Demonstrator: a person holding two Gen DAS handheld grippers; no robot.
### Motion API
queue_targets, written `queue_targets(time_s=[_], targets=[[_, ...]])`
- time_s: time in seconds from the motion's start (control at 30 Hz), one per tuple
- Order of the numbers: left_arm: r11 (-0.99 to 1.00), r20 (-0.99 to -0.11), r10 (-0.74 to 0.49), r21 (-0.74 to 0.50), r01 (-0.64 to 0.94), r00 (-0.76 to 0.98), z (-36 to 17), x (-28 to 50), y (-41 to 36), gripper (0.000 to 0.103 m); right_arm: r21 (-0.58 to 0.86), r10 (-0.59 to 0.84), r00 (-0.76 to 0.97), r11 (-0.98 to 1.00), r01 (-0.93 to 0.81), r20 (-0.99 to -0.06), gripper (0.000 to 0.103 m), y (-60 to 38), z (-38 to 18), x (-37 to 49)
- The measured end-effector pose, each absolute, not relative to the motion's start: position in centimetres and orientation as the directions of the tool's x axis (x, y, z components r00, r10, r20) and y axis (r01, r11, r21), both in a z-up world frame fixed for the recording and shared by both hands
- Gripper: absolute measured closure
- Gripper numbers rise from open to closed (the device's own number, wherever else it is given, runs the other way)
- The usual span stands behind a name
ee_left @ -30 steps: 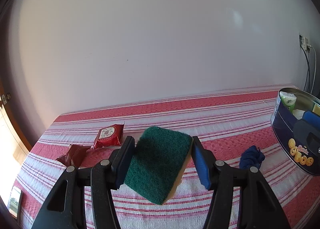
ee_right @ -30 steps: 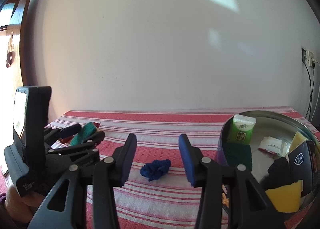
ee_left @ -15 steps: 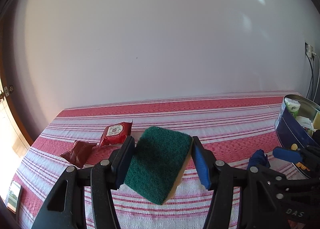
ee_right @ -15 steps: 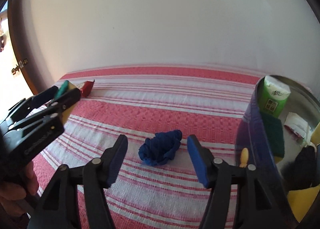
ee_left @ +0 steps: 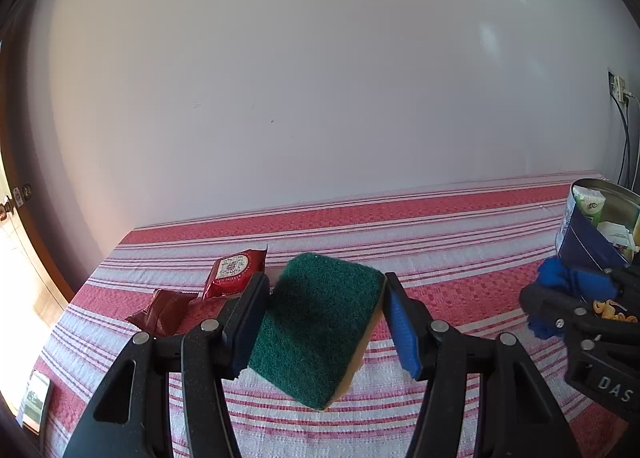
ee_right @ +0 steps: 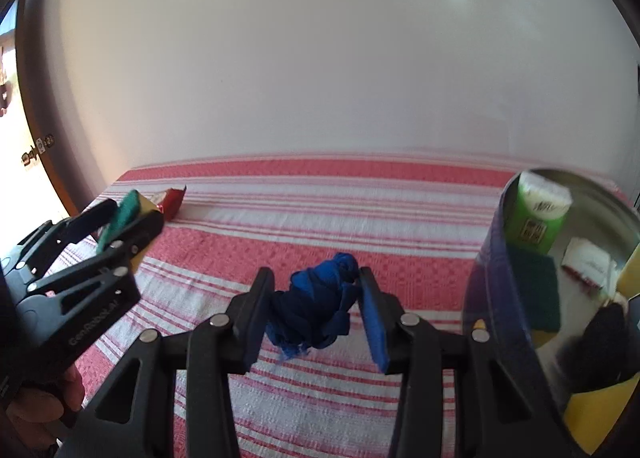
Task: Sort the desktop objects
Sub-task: 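Carry the green-faced sponge and blue knit ball toward the tin with both grippers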
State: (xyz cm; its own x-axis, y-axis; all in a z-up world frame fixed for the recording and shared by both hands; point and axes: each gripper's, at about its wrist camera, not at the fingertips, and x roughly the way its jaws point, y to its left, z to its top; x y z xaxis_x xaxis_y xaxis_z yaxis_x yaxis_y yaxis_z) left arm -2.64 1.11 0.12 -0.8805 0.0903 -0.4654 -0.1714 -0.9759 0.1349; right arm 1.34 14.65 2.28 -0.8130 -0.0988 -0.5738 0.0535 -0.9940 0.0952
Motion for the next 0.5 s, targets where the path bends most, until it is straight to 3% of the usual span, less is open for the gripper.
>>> queue_targets(time_s=[0.17, 0.5], targets=[[-0.980, -0.474, 0.112, 0.090, -0.175, -0.873, 0.2, -2.6, 0.9, 0.043, 0.076, -0.081, -0.888, -0.996, 0.052, -0.453, 0.060, 15.0, 4.4, 5.0], [-0.961, -0.457, 0.206, 0.072, -0.267, -0.865, 1.2, 0.1, 5.7, 0.043, 0.058, 0.022, -0.921, -0.997, -0.049, -0.389, 0.060, 19.8, 6.2, 10.3]])
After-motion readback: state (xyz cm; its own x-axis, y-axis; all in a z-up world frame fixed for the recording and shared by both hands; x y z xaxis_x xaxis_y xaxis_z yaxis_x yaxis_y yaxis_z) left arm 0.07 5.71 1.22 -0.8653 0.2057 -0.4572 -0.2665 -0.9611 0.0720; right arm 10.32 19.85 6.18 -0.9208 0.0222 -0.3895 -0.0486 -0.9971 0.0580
